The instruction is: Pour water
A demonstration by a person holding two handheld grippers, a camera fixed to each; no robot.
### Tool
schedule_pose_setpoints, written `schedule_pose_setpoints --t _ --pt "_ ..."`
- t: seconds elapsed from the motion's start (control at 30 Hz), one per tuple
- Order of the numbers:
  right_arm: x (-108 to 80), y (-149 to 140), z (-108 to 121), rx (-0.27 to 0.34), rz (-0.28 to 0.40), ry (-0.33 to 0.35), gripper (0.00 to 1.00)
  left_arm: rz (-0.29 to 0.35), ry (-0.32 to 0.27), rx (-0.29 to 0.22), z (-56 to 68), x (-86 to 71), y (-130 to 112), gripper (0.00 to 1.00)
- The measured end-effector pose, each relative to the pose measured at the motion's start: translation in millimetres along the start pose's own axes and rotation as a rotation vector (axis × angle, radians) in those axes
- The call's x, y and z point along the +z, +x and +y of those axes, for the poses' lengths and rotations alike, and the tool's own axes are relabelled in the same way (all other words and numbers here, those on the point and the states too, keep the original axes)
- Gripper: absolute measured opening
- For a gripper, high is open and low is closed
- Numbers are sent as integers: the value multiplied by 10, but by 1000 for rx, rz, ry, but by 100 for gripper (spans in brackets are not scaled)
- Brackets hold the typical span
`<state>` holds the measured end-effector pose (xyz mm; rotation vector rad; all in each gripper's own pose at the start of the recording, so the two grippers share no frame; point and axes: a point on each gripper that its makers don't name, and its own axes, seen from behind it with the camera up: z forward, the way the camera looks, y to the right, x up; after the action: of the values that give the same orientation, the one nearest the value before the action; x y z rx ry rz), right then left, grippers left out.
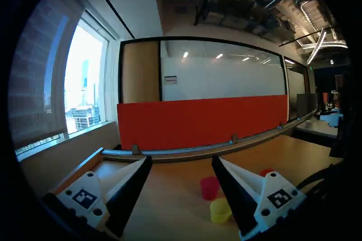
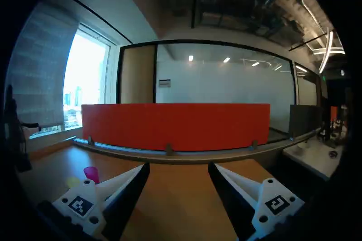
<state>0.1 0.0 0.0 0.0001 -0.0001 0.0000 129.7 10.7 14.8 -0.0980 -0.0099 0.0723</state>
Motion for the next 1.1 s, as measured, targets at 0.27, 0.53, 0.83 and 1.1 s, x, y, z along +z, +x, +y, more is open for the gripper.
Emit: schedule_pose_setpoints --t 0.27,0.53,0.83,1.1 --pt "54 64 -78 -6 -10 25 99 -53 -48 -12 13 75 72 98" --pt "80 84 -224 -5 -13 85 99 -48 -121 -13 129 100 138 98" --pt "58 141 -642 -32 -27 272 99 -37 -308 -45 479 90 267 98" --pt "-102 165 -1173 -21 -59 500 99 -53 -455 -62 729 59 301 98"
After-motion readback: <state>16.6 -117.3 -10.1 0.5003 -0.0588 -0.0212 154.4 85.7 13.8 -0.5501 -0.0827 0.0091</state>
